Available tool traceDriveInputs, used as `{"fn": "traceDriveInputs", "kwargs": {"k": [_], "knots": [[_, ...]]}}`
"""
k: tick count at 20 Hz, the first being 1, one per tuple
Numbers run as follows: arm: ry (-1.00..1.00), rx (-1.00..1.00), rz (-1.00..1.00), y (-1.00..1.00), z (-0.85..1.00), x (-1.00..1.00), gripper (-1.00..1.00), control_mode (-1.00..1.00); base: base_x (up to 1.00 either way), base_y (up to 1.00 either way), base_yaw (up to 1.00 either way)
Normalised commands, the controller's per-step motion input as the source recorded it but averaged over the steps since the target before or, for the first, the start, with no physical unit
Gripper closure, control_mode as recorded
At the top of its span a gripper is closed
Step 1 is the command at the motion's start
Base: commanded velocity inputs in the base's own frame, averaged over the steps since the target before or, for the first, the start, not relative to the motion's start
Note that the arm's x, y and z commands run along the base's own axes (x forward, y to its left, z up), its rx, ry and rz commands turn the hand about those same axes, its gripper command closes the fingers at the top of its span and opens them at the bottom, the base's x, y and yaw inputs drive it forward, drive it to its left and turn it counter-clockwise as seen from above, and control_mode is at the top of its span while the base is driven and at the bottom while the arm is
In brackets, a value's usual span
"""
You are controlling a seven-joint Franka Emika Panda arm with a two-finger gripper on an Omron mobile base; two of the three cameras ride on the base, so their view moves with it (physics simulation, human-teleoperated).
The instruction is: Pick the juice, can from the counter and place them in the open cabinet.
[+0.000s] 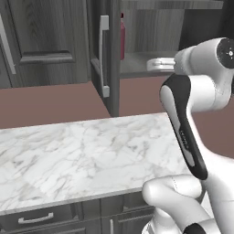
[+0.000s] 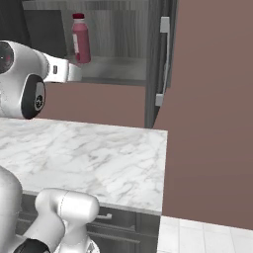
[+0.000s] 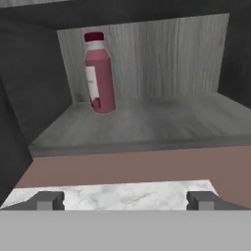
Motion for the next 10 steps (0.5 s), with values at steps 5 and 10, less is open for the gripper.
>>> {"fn": "traceDriveInputs", "kwargs": {"k": [5,10], "knots": [[0.09,0.02,-0.10,-0.09,0.00,-1.00,-1.00,-1.00,0.00,0.00,0.00],[0.15,0.00,-0.05,-0.10,-0.04,-0.82,-1.00,-1.00,0.00,0.00,0.00]]}}
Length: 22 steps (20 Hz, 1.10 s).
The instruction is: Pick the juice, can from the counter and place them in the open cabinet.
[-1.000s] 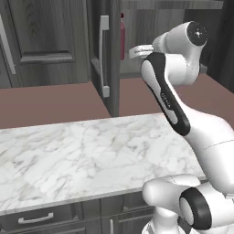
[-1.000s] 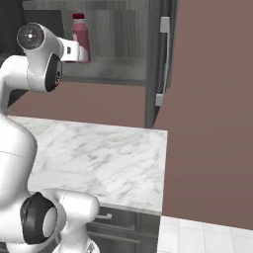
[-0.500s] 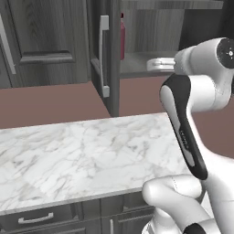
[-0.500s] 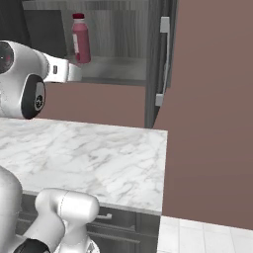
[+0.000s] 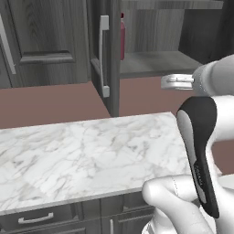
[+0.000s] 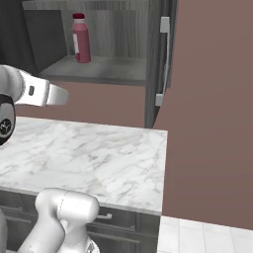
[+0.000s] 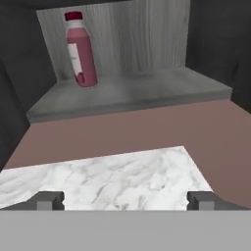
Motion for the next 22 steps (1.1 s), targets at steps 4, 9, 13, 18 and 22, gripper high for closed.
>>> {"fn": "traceDriveInputs", "kwargs": {"k": [4,9,13,18,22], "knots": [[0.14,0.02,0.00,-0.01,-0.15,-0.46,-1.00,-1.00,0.00,0.00,0.00],[0.21,0.02,0.00,0.00,-0.24,-0.56,-1.00,-1.00,0.00,0.00,0.00],[0.21,0.00,0.00,0.00,-0.11,-0.39,-1.00,-1.00,0.00,0.00,0.00],[0.16,0.00,0.00,0.00,-0.01,-0.32,-1.00,-1.00,0.00,0.00,0.00],[0.15,0.00,0.00,0.00,0.00,-0.39,-1.00,-1.00,0.00,0.00,0.00]]}}
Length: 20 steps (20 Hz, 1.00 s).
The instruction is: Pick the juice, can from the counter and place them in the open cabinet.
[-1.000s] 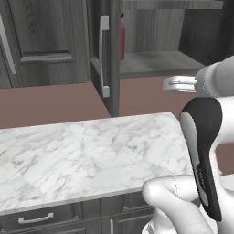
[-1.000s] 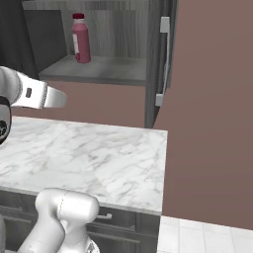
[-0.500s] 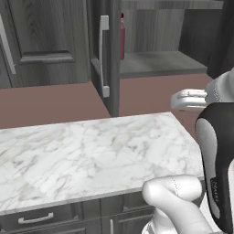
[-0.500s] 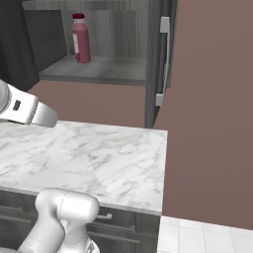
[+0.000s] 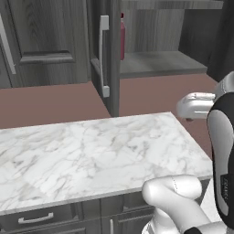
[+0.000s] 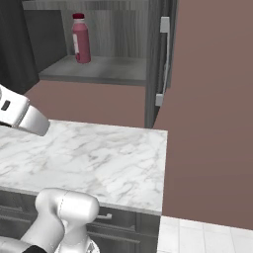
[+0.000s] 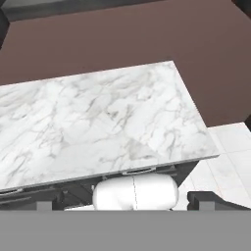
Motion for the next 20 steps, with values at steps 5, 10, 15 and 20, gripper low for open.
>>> {"fn": "traceDriveInputs", "kwargs": {"k": [5,10,15,20], "knots": [[0.04,0.00,0.00,0.00,-0.21,-0.30,-1.00,-1.00,0.00,0.00,0.00],[0.00,0.00,0.00,0.00,-0.64,0.04,-1.00,-1.00,0.00,0.00,0.00],[0.00,0.00,0.00,0.00,-0.46,0.21,-1.00,-1.00,0.00,0.00,0.00],[0.00,0.00,0.00,0.00,-0.06,0.00,-1.00,-1.00,0.00,0.00,0.00]]}}
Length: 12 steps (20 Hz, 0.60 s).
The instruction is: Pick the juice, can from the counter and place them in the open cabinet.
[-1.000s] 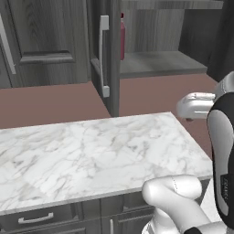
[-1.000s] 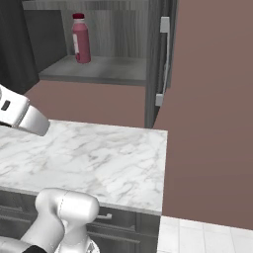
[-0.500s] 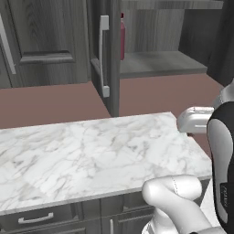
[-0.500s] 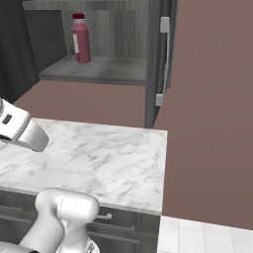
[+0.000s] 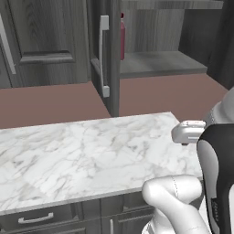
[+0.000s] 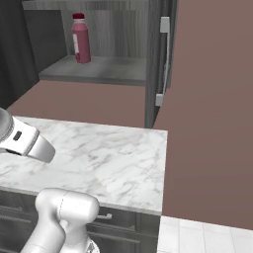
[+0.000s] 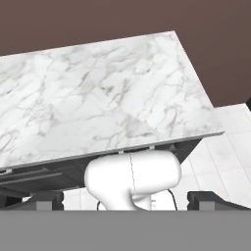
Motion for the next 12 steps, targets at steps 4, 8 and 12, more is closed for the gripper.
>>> {"fn": "traceDriveInputs", "kwargs": {"k": [4,8,12], "knots": [[0.00,0.00,0.00,0.00,0.00,0.00,-1.00,-1.00,0.00,0.00,0.00],[0.00,0.00,0.00,0.00,0.00,0.00,-1.00,-1.00,0.00,0.00,0.00],[0.00,0.00,0.00,0.00,0.00,0.00,-1.00,1.00,-0.01,0.00,0.00]]}}
